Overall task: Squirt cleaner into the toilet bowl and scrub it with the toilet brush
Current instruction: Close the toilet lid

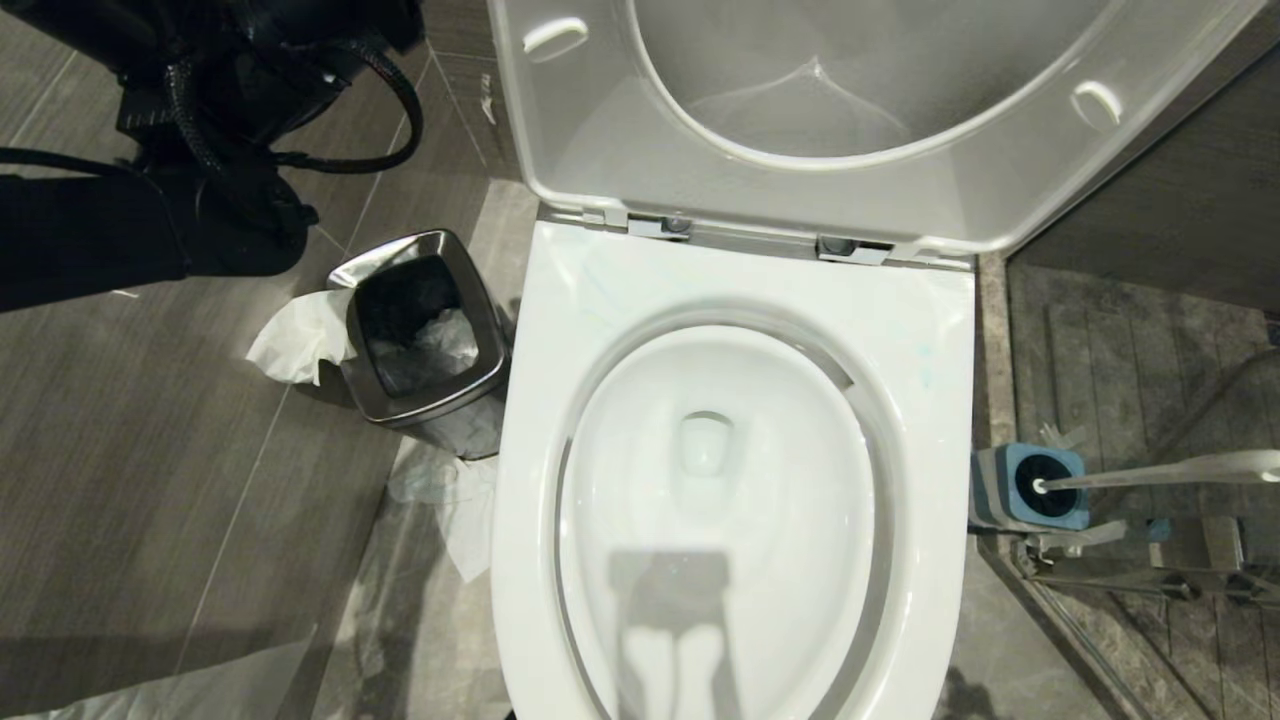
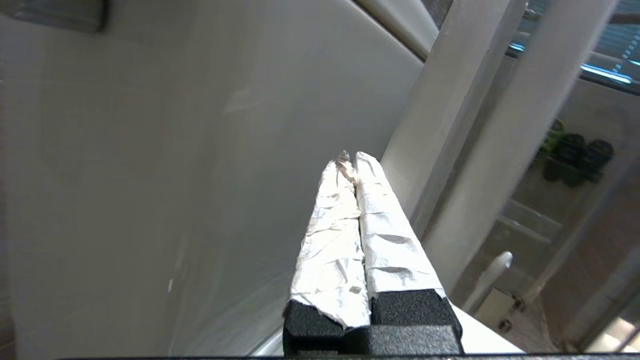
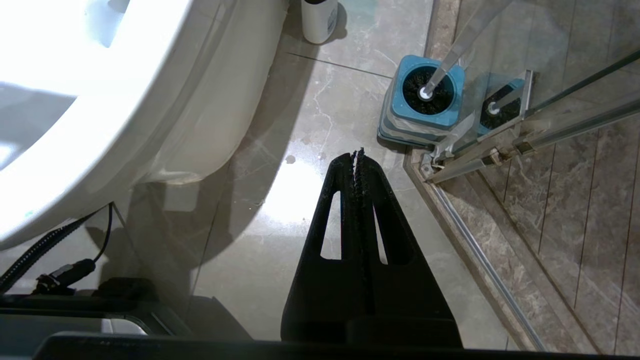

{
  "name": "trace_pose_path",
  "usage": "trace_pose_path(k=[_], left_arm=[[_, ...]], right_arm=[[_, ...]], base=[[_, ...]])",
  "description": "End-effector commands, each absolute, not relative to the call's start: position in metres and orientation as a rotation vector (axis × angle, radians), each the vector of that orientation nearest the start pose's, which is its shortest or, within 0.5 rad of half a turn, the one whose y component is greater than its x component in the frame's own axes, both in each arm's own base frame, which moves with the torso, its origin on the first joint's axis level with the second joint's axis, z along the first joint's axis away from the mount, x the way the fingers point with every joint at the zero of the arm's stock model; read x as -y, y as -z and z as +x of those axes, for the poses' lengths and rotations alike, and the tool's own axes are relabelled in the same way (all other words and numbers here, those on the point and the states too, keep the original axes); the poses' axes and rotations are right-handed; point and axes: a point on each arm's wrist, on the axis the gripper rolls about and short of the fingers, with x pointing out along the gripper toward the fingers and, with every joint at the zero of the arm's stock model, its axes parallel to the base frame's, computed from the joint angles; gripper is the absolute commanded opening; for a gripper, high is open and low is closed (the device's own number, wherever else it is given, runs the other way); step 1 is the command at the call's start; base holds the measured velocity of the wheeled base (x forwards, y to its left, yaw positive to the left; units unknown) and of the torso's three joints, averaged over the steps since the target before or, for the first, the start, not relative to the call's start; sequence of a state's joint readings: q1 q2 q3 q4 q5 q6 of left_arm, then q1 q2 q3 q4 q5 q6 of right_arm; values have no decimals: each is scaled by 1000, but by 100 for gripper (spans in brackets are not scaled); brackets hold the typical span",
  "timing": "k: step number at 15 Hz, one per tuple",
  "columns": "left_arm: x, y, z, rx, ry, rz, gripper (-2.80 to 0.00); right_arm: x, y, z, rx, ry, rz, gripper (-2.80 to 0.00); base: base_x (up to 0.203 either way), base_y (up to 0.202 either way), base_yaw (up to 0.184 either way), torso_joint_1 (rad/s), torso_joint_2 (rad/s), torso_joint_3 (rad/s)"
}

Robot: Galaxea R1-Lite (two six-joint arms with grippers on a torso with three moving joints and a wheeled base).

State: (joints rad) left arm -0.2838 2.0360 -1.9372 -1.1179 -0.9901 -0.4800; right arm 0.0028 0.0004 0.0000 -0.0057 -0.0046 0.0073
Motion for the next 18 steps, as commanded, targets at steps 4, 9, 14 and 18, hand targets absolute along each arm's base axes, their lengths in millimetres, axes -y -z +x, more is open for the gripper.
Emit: trace_pose_path(k=[4, 9, 14, 18], left_arm=[[115, -404, 341, 670, 1432, 67, -280], [112, -399, 329, 631, 1525, 127, -280], [100, -410, 314, 603, 1518, 102, -280], [66, -444, 289, 656, 1339, -73, -280]], right_arm=[[0, -76, -23, 5, 2, 8, -280], [0, -76, -23, 5, 2, 8, -280], [0, -76, -23, 5, 2, 8, -280], [0, -76, -23, 5, 2, 8, -280]], base=[[0, 0, 0, 0, 0, 0], [0, 0, 0, 0, 0, 0], [0, 0, 0, 0, 0, 0], [0, 0, 0, 0, 0, 0]])
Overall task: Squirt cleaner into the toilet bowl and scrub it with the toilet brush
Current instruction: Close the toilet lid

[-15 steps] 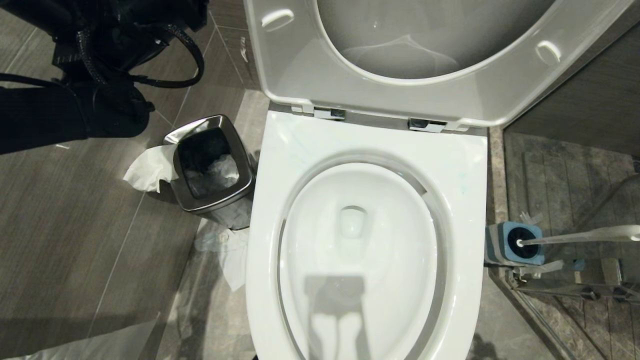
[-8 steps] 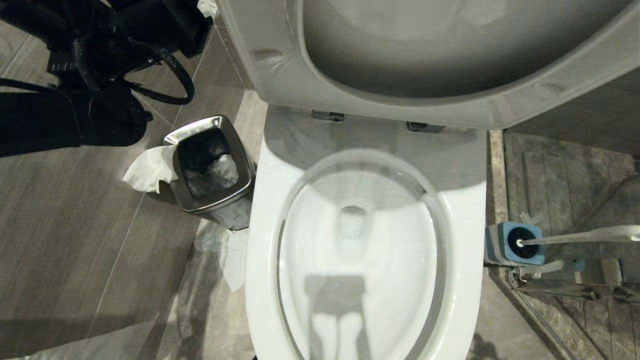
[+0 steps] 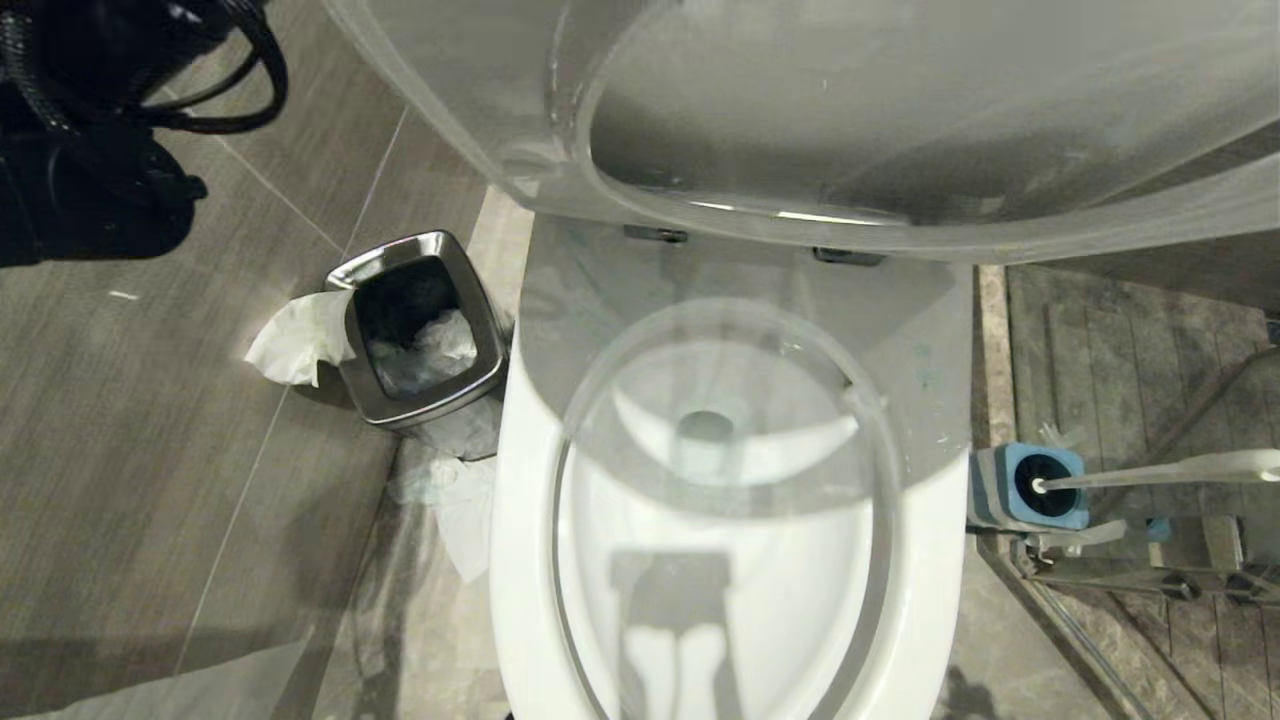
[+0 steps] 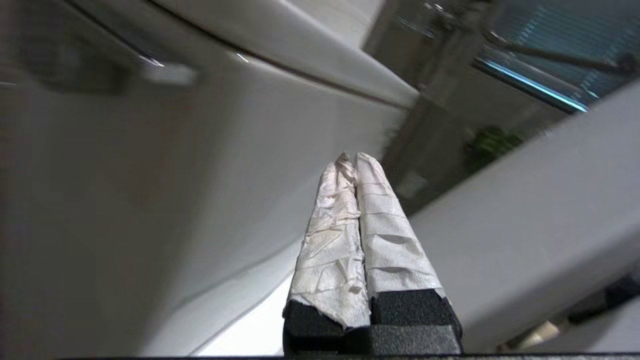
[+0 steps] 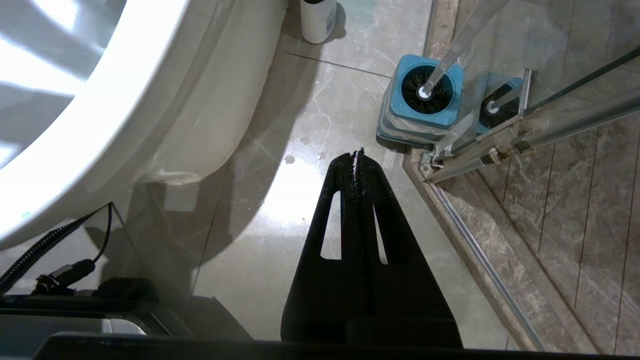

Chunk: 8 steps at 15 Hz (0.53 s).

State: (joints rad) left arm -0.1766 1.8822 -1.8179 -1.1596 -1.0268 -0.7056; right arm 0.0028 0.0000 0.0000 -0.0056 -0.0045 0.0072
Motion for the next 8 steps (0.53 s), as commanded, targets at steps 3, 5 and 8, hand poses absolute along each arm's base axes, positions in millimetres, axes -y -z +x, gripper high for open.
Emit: trace_pose_path(k=[3, 5, 8], left_arm=[[28, -456, 277, 489, 1220, -135, -280], [16, -453, 265, 369, 1265, -100, -280], [15, -452, 261, 346, 1275, -94, -280]], right_arm=[[0, -76, -23, 5, 2, 8, -280], [0, -76, -23, 5, 2, 8, -280], [0, -76, -23, 5, 2, 8, -280]], base=[[0, 0, 0, 0, 0, 0], [0, 0, 0, 0, 0, 0], [0, 0, 0, 0, 0, 0]])
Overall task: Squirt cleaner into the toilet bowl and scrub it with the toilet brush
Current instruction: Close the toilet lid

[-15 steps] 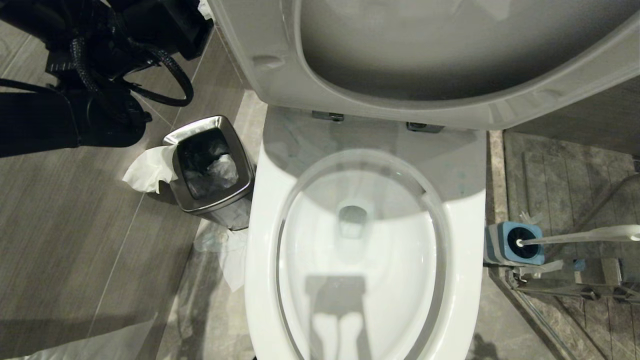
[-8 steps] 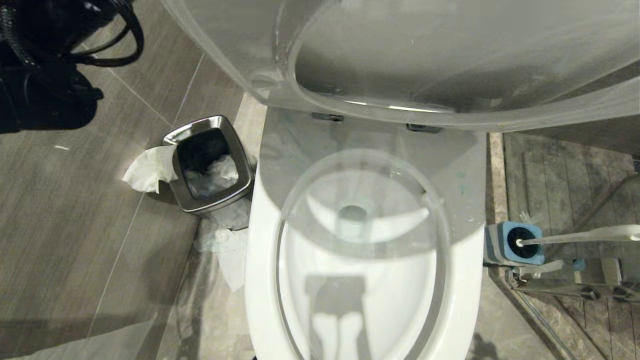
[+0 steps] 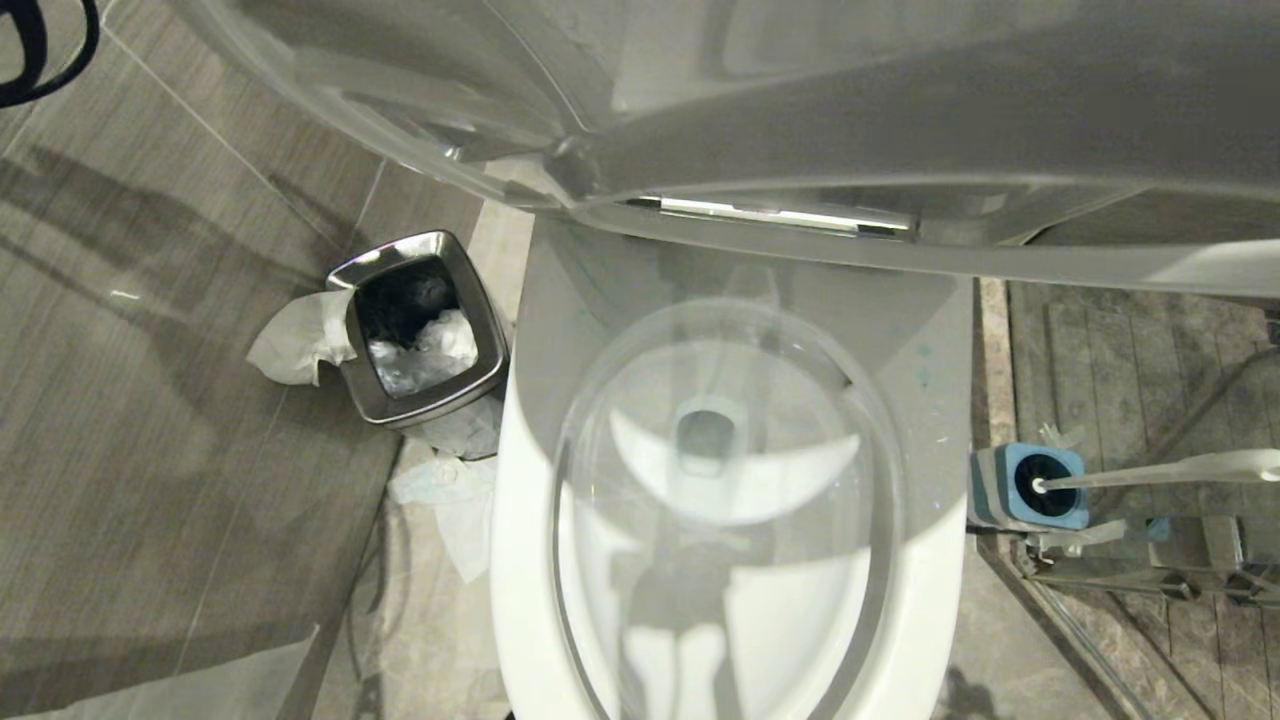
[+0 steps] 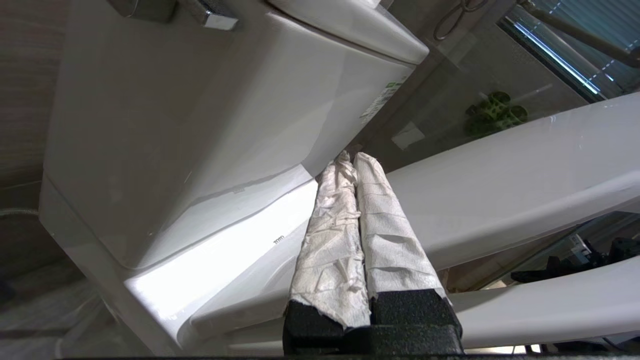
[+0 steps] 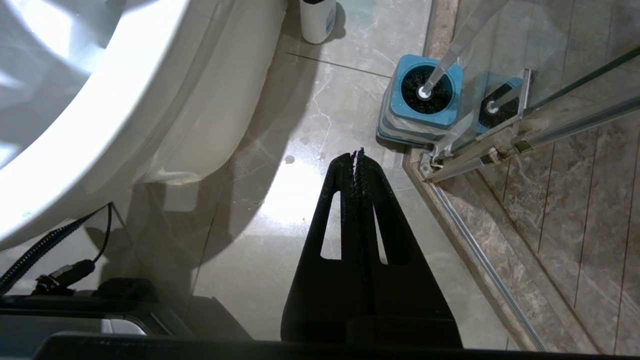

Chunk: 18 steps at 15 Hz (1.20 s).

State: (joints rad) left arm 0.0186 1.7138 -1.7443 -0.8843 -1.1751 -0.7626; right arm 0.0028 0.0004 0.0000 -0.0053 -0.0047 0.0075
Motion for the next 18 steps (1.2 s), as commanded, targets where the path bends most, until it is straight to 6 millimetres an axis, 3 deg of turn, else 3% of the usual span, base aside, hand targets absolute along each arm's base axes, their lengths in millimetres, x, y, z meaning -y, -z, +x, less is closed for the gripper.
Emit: trace_pose_path(k=[1, 18], left_arm=[[15, -452, 260, 345, 1276, -96, -280], [12, -445, 271, 321, 1270, -105, -280]], right_arm=[[0, -76, -23, 6, 2, 8, -280], [0, -76, -23, 5, 2, 8, -280]], base=[[0, 0, 0, 0, 0, 0], [0, 0, 0, 0, 0, 0]])
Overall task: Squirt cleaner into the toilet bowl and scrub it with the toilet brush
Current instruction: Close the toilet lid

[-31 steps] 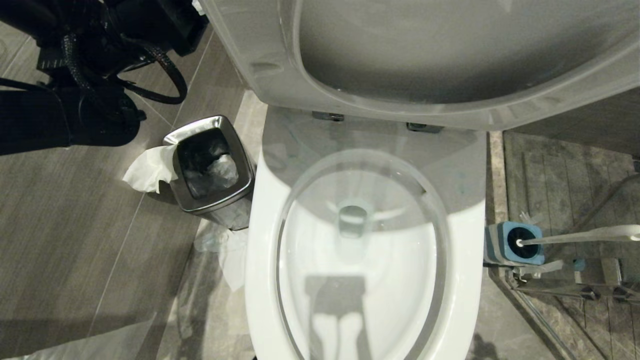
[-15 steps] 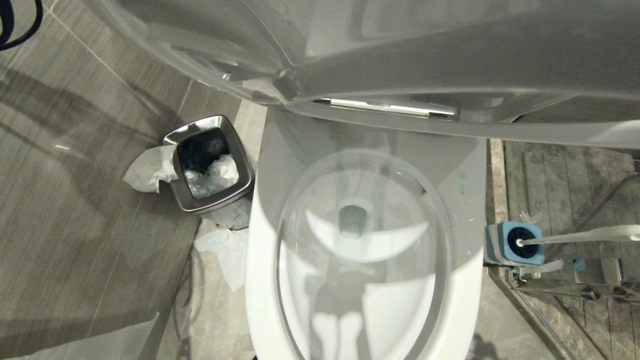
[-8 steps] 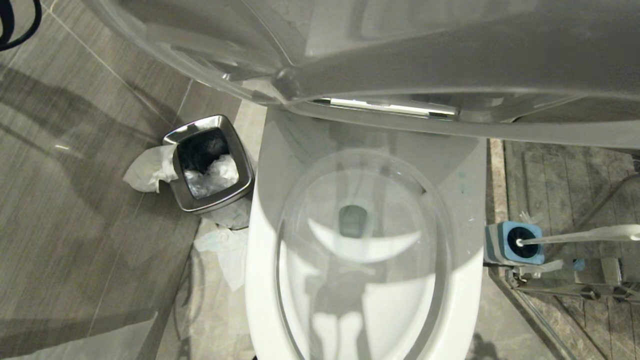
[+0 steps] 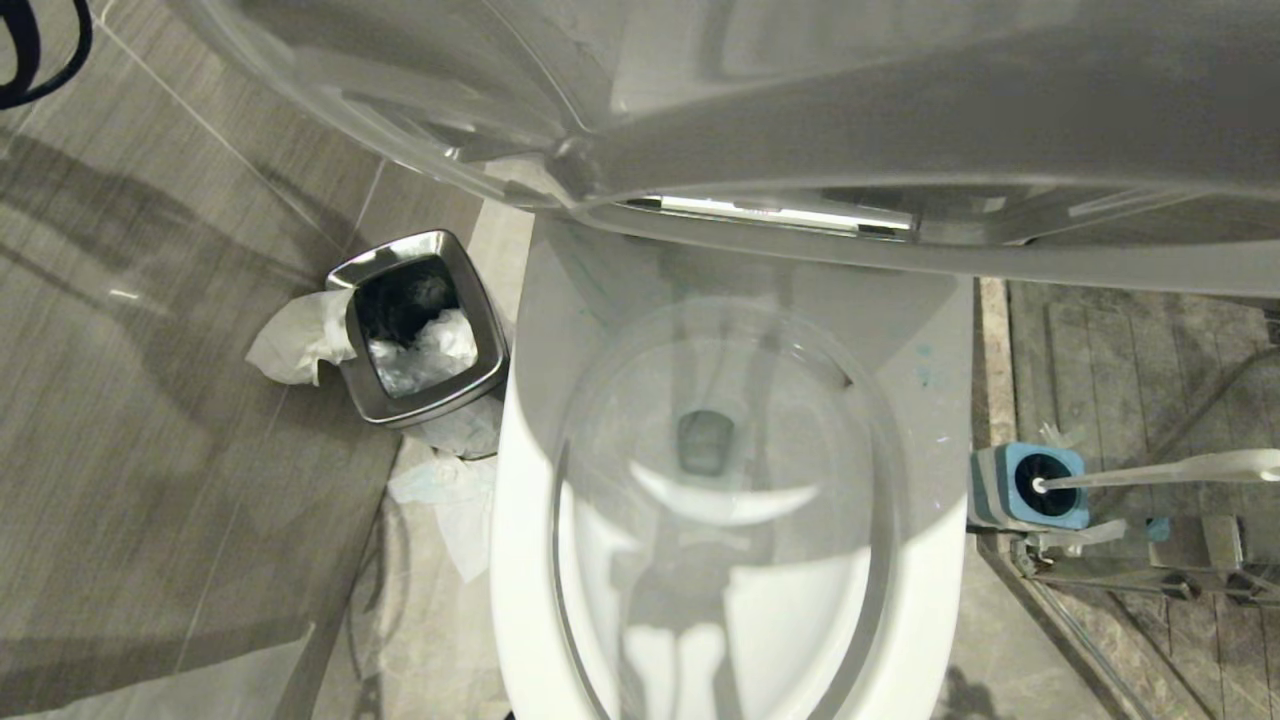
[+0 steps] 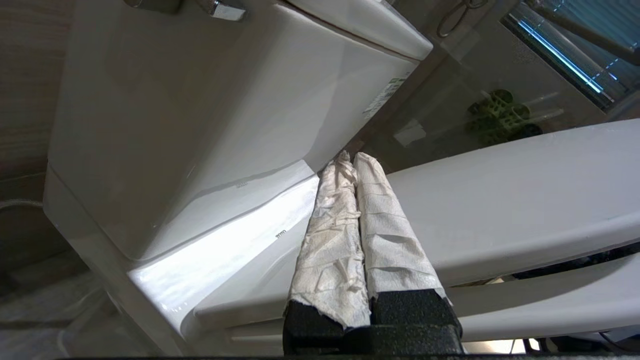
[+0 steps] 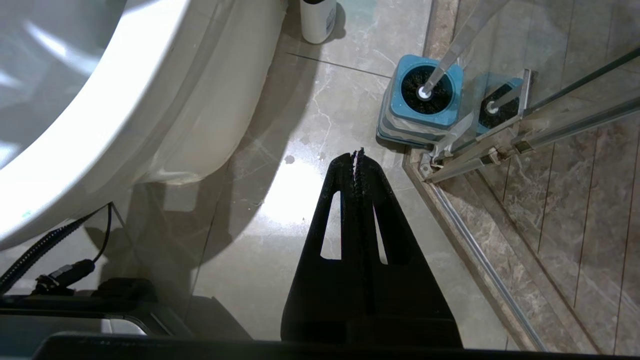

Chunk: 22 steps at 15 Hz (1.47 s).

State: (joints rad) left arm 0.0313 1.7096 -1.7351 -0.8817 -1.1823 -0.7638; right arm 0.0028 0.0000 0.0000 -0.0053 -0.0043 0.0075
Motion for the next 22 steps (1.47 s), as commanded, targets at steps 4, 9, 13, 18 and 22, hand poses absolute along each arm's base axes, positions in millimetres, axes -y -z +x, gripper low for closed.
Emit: trace_pose_path(k=[4, 9, 13, 18, 22], left_arm=[[14, -437, 278, 259, 1269, -158, -280], [14, -432, 280, 196, 1259, -195, -280], [-7, -430, 261, 89, 1330, -95, -280], [-16, -413, 231, -15, 1371, -67, -280], [-9, -400, 209, -38, 1389, -89, -280]], right_arm=[[0, -76, -23, 5, 2, 8, -280], [0, -76, -23, 5, 2, 8, -280], [0, -76, -23, 5, 1, 8, -280], [0, -76, -23, 5, 2, 8, -280], [0, -76, -23, 5, 2, 8, -280]], base=[[0, 0, 0, 0, 0, 0], [0, 0, 0, 0, 0, 0], [0, 0, 0, 0, 0, 0], [0, 0, 0, 0, 0, 0], [0, 0, 0, 0, 0, 0]])
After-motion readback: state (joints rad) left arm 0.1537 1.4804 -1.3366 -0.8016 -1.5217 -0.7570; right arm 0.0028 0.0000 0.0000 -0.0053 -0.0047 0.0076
